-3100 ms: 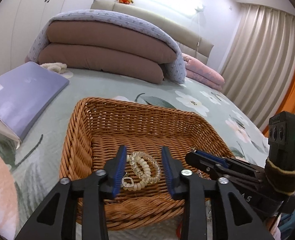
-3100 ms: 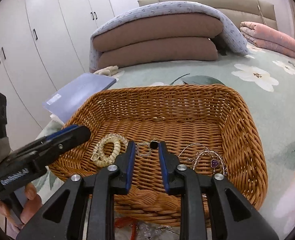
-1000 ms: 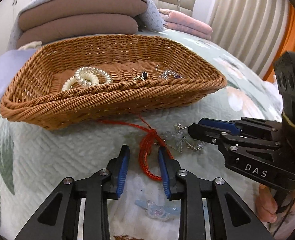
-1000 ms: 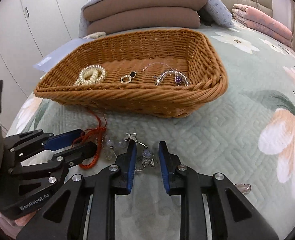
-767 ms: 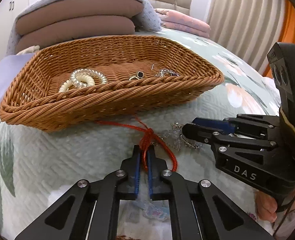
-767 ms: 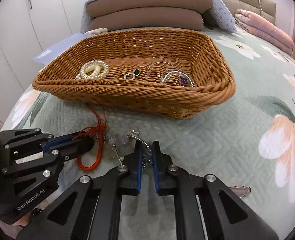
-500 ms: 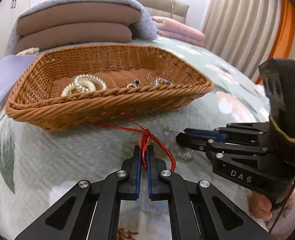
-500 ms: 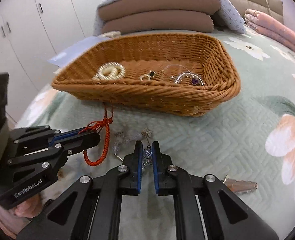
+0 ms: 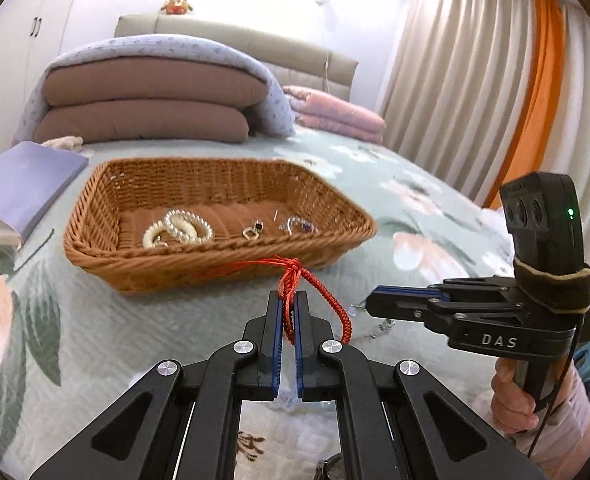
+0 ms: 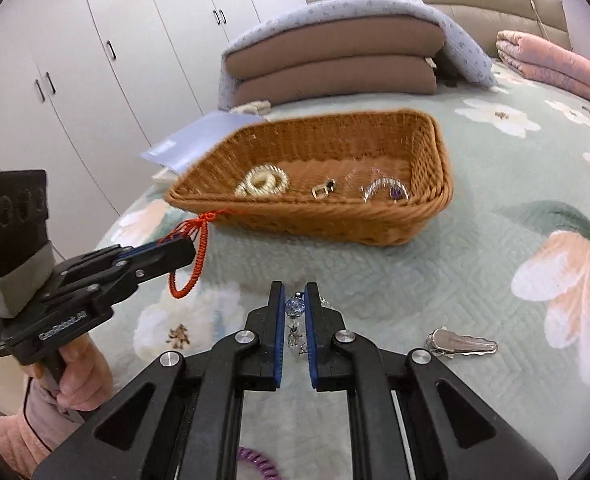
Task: Organize jewelry
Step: 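Carry both held bracelets into the wicker basket and open both grippers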
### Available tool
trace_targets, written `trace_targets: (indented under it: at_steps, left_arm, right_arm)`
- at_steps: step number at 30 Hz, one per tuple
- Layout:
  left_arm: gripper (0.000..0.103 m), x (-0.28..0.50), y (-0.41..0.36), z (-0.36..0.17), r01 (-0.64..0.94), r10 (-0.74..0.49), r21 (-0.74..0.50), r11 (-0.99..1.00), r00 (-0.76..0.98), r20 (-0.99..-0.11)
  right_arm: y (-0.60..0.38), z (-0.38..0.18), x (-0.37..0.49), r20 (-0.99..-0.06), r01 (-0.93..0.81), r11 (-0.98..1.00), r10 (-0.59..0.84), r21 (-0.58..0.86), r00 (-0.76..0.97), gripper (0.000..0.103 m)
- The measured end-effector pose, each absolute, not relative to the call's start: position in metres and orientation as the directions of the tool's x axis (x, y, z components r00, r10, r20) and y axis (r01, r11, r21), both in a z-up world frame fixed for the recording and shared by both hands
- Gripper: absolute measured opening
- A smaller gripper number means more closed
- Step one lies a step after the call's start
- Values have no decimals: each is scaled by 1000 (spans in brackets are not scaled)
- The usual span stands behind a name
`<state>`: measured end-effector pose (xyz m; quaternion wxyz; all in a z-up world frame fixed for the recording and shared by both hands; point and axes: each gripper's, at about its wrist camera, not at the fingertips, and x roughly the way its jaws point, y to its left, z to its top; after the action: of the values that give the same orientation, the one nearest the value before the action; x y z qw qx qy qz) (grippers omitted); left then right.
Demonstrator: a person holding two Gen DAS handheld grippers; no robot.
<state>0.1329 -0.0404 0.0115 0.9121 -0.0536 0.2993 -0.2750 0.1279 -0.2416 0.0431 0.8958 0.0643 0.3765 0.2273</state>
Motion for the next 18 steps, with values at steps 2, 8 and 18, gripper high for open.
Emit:
trace_targets:
  at_steps: [2, 8, 18]
  left_arm:
    - [5, 132, -39, 14, 467, -533, -262, 844, 676, -509]
    - [5, 128, -36, 21, 465, -534, -266, 844, 689, -490]
    - [5, 153, -20, 63, 432, -498, -248, 867, 734, -462]
  right_arm:
    - [-243, 50, 124, -626, -366, 881, 471, 299, 622, 12]
    - [-247, 71, 119, -576, -376, 866, 500, 329, 647, 12]
    - [-239, 121, 147, -495, -381, 867, 497, 322, 713, 12]
